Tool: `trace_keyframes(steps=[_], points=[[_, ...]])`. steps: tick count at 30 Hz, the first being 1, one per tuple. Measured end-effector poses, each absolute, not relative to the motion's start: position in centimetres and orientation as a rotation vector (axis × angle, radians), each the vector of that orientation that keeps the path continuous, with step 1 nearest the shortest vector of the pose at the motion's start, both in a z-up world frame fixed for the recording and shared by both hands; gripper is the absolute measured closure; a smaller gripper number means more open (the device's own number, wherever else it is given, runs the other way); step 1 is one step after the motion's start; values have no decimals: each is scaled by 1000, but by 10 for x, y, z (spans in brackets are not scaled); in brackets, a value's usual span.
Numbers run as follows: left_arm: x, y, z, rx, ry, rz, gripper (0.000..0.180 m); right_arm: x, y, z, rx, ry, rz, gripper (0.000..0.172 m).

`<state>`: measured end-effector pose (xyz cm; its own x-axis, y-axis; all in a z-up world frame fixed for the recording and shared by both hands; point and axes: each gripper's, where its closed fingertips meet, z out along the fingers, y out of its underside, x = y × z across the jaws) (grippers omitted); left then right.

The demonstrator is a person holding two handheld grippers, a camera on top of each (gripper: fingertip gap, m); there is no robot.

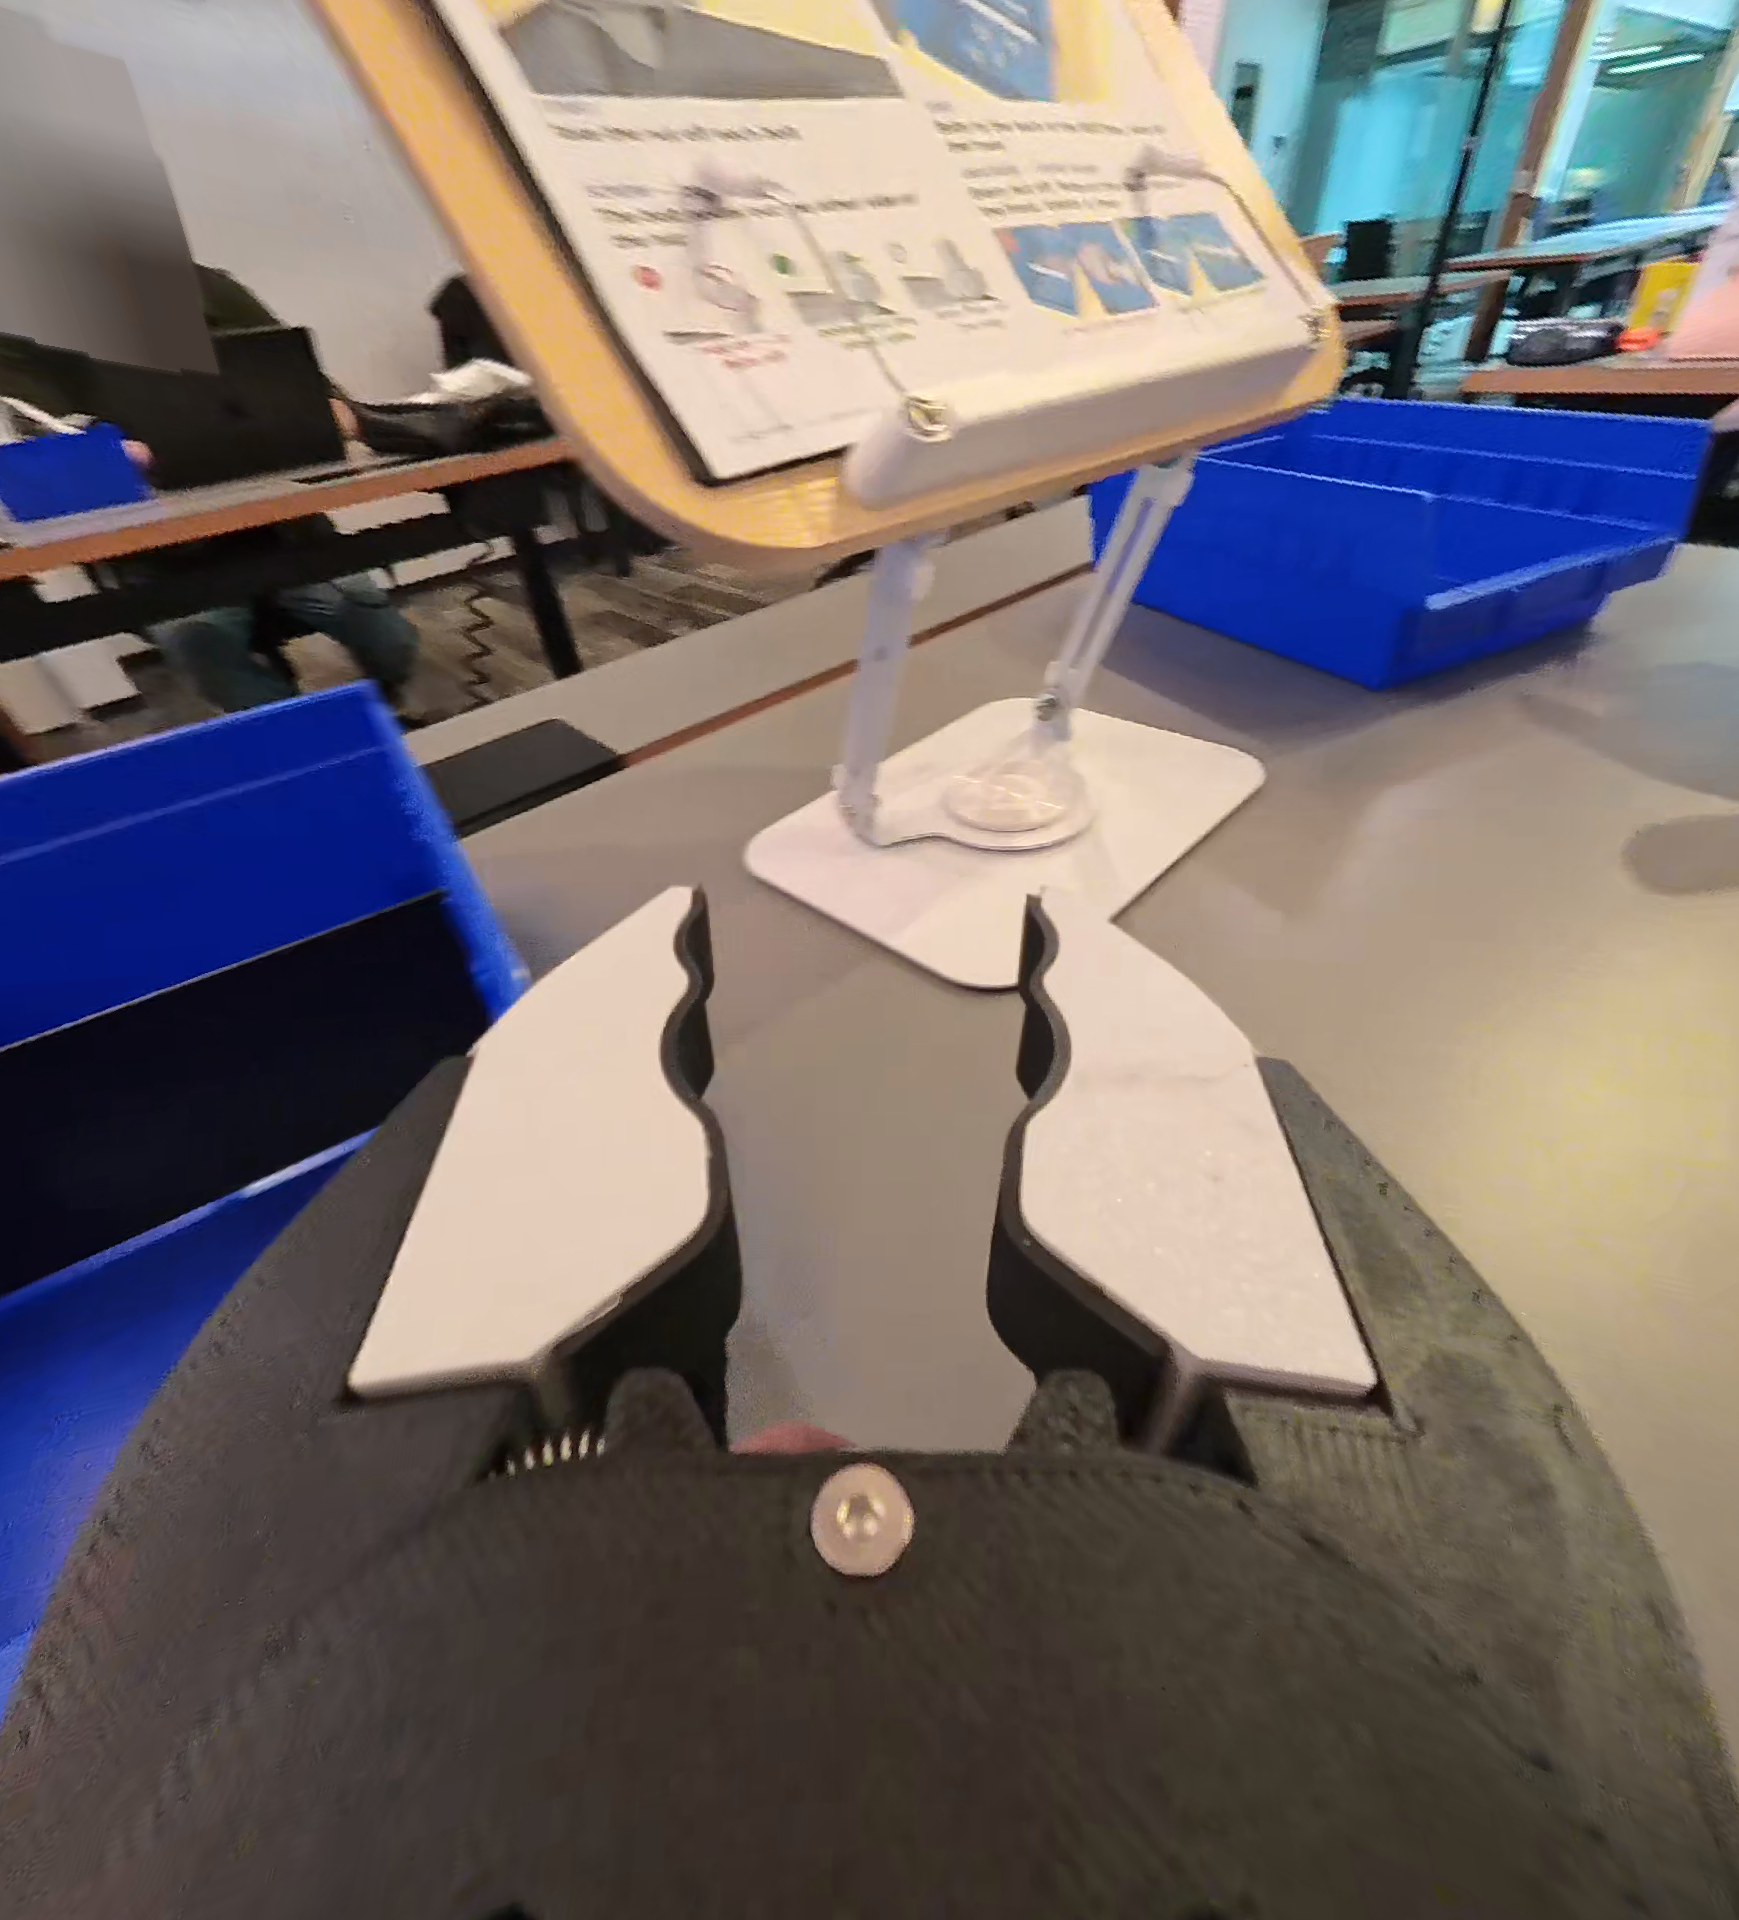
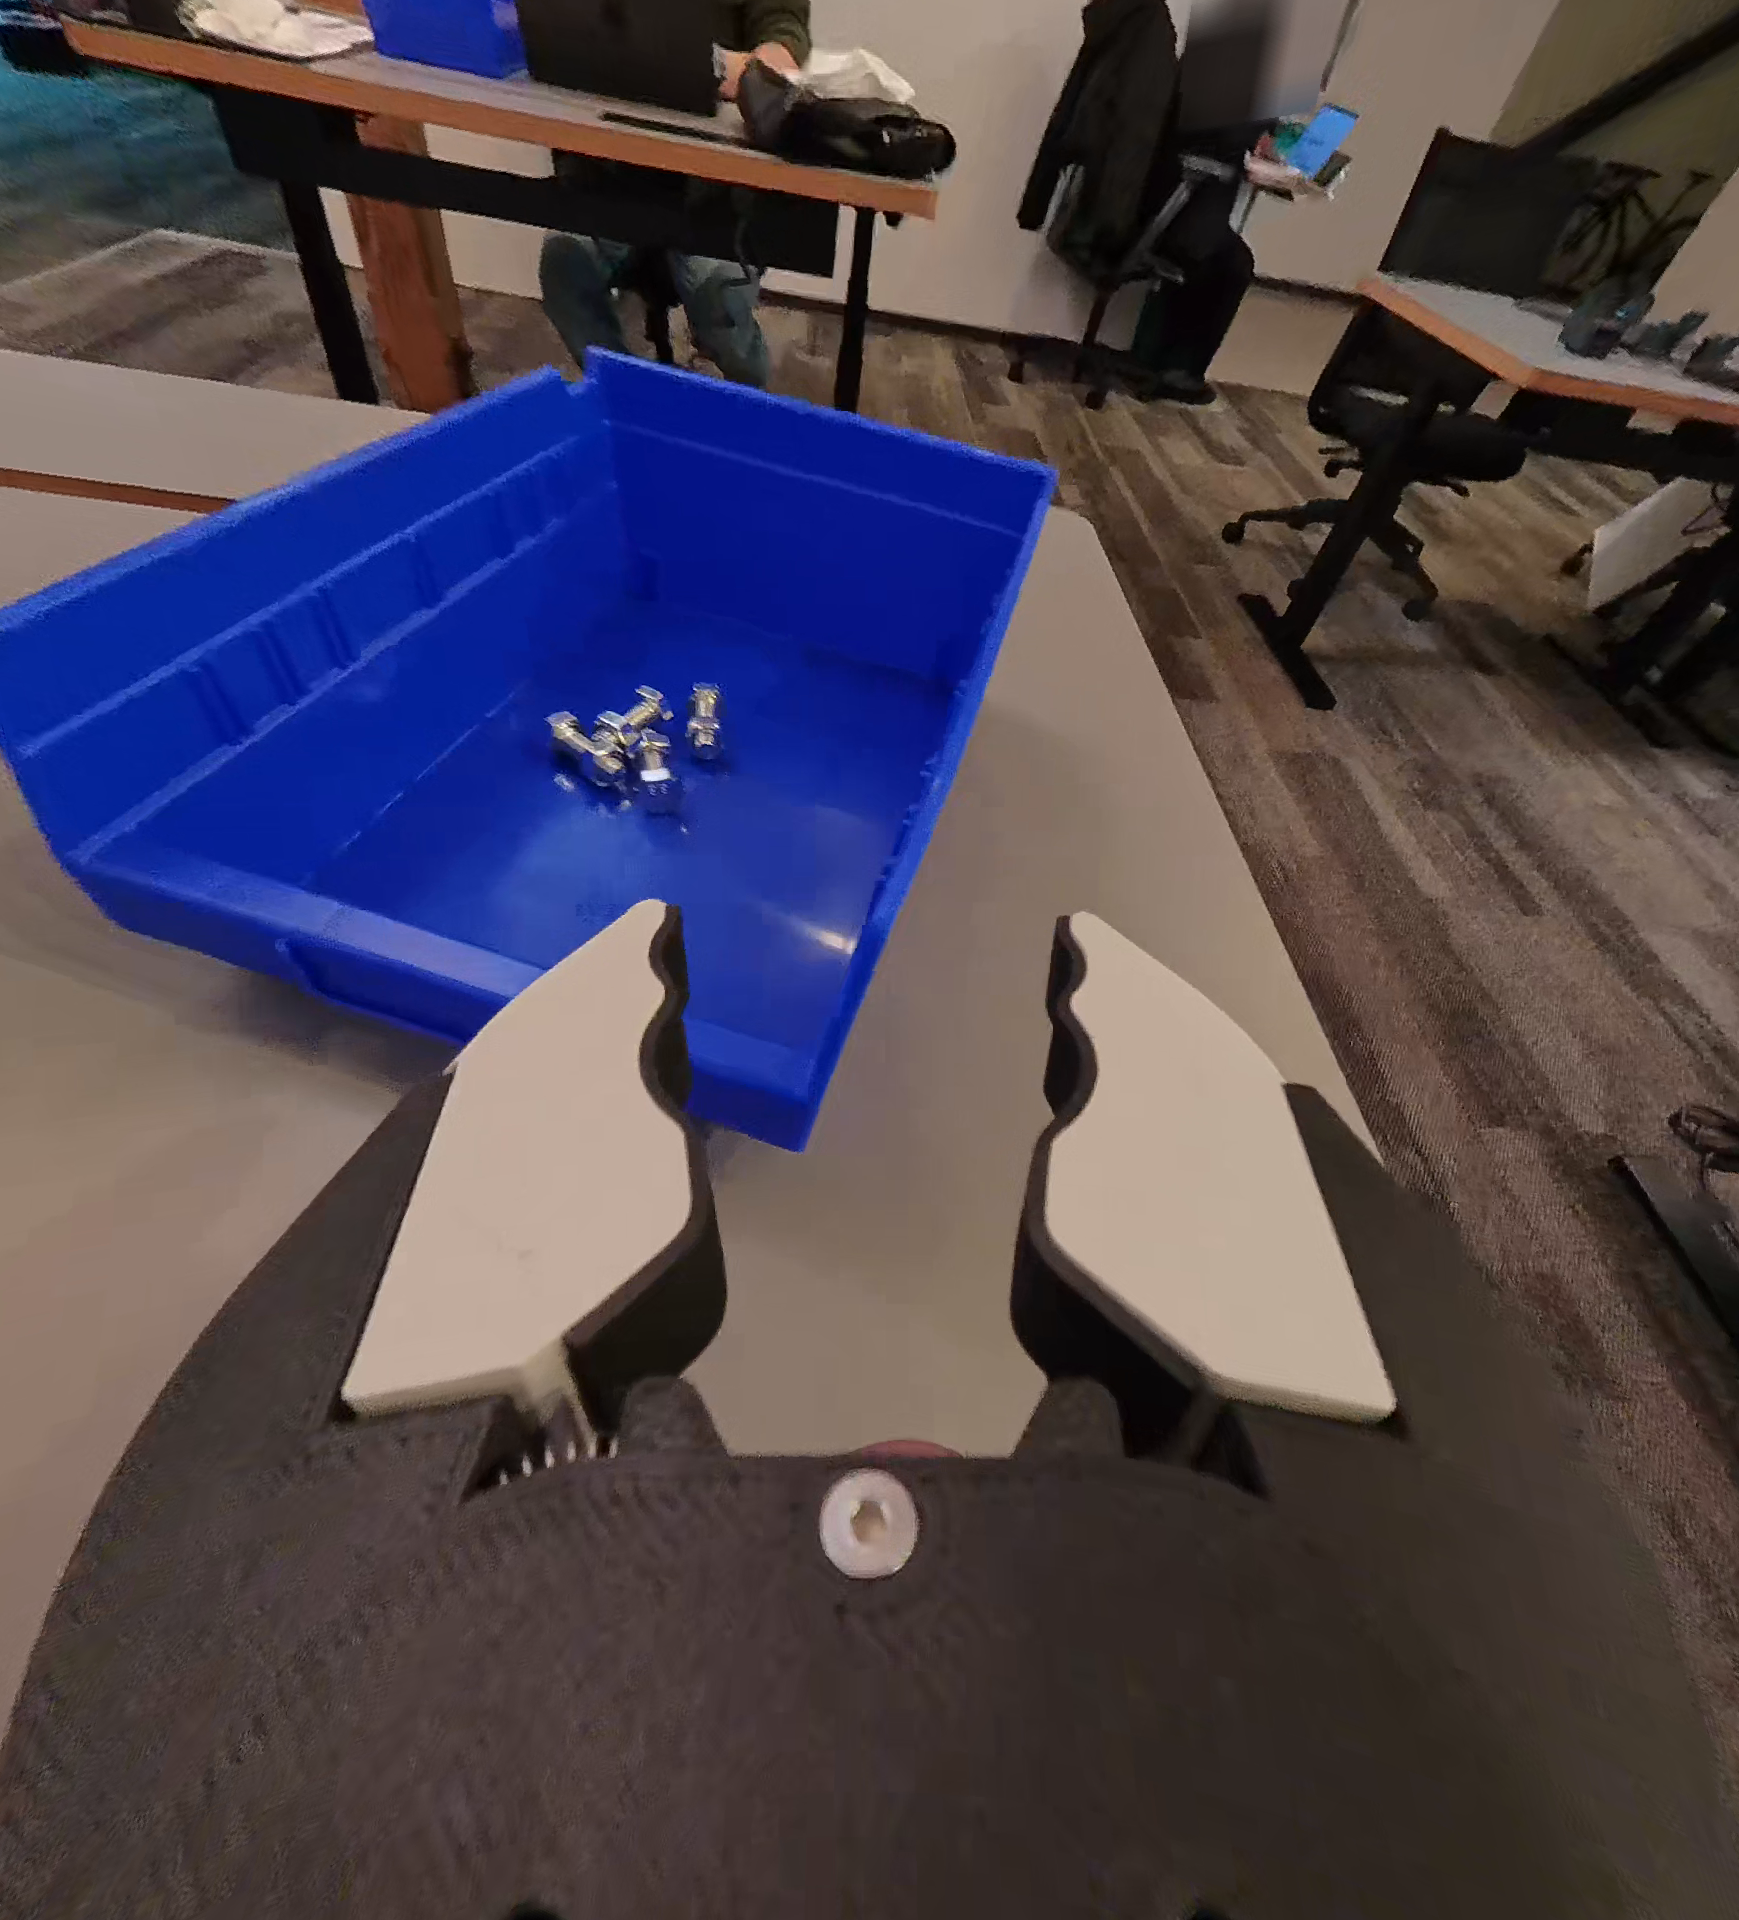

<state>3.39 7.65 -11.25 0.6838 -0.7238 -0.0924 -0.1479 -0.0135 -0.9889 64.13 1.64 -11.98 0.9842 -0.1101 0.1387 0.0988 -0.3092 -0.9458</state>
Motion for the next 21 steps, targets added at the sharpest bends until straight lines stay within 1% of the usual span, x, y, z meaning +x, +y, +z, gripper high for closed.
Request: trace_keyframes(steps=[3, 7, 8, 9, 11, 14, 18, 20, 21], points=[[1, 83, -112, -1570, 678, -448, 124, 652, 26, -136, -1930, 62, -164, 97], [-43, 93, -112, -1599, 581, -353, 125, 653, 40, -142, -1942, 61, -105, 106], [-53, 96, -112, -1603, 558, -335, 125, 650, 44, -145, -1960, 47, -81, 115], [-63, 98, -111, -1607, 537, -318, 125, 648, 48, -147, -1971, 44, -57, 119], [-80, 104, -110, -1615, 501, -272, 125, 646, 56, -149, -1974, 37, -47, 116], [-108, 112, -111, -1631, 451, -200, 123, 650, 63, -161, -2055, 19, -96, 121], [-150, 124, -110, -1648, 347, -138, 113, 647, 73, -168, -2080, 2, -33, 129], [-172, 131, -113, -1675, 302, -94, 107, 650, 74, -166, -2088, -24, -69, 141], [-183, 134, -113, -1680, 276, -74, 105, 651, 74, -167, -2097, -27, -72, 142]])
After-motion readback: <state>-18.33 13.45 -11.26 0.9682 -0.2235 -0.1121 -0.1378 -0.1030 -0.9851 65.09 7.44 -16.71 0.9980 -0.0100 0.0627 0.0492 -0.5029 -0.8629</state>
